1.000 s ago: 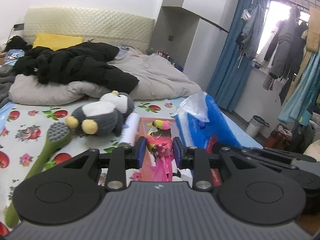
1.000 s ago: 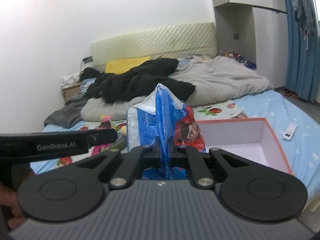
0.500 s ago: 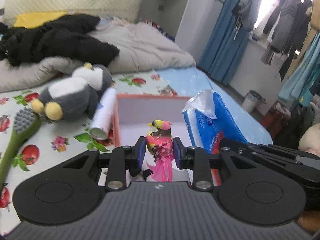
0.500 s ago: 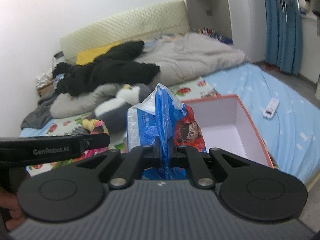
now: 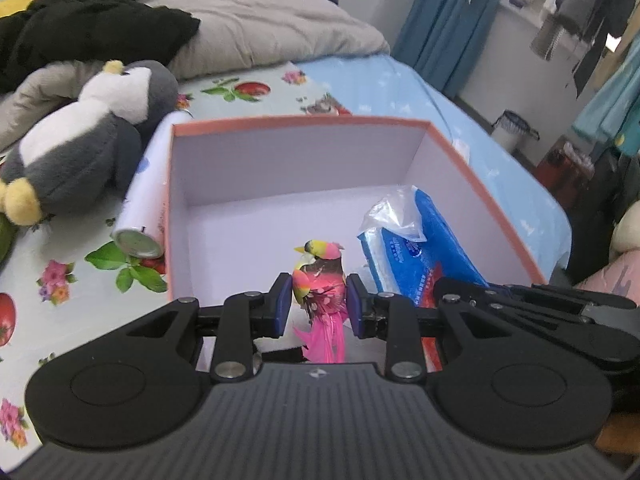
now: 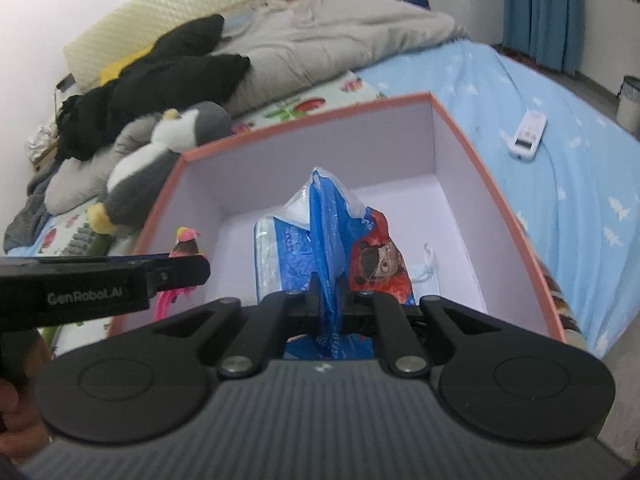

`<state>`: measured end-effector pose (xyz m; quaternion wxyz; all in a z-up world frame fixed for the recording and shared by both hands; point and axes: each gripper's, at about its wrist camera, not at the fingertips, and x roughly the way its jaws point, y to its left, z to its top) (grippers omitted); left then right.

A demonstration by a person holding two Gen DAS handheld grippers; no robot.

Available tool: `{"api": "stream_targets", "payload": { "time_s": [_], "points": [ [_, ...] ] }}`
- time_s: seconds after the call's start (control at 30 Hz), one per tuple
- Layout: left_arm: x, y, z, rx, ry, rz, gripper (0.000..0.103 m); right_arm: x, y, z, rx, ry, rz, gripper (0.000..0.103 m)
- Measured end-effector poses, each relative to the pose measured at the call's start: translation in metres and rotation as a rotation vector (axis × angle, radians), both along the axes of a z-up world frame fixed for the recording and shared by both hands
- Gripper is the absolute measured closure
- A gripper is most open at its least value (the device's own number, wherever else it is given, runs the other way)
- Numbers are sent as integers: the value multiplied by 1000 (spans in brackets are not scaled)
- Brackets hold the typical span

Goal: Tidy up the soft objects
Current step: 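Open both tools to drop the feather toy and tissue packet into the box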

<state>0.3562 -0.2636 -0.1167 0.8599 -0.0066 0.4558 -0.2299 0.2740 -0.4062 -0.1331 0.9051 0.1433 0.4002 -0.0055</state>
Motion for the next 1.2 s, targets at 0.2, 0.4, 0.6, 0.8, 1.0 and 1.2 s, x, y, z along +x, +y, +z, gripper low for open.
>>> {"api": "stream_targets", "payload": {
  "time_s": [0.2, 0.4, 0.6, 0.8, 1.0, 1.2],
  "points": [
    [9, -5, -20, 9, 44, -3, 69, 9, -4, -17, 9, 38, -2, 92],
    [8, -4, -14, 12, 41, -1, 60, 9, -3, -15, 2, 54, -11, 79],
    [-8, 9, 24, -5, -27, -4, 54, -4, 3, 14, -39, -10, -25, 62],
    [-37, 29, 76, -45, -104, 7, 54, -27, 13, 61, -47, -112, -22, 62],
    [-78, 53, 128, -83, -193, 25, 54, -63, 27, 115, -74, -224, -17, 62],
    [-126, 78, 166, -107, -258, 36, 54, -102, 44, 154, -92, -305, -6, 62]
  ]
}}
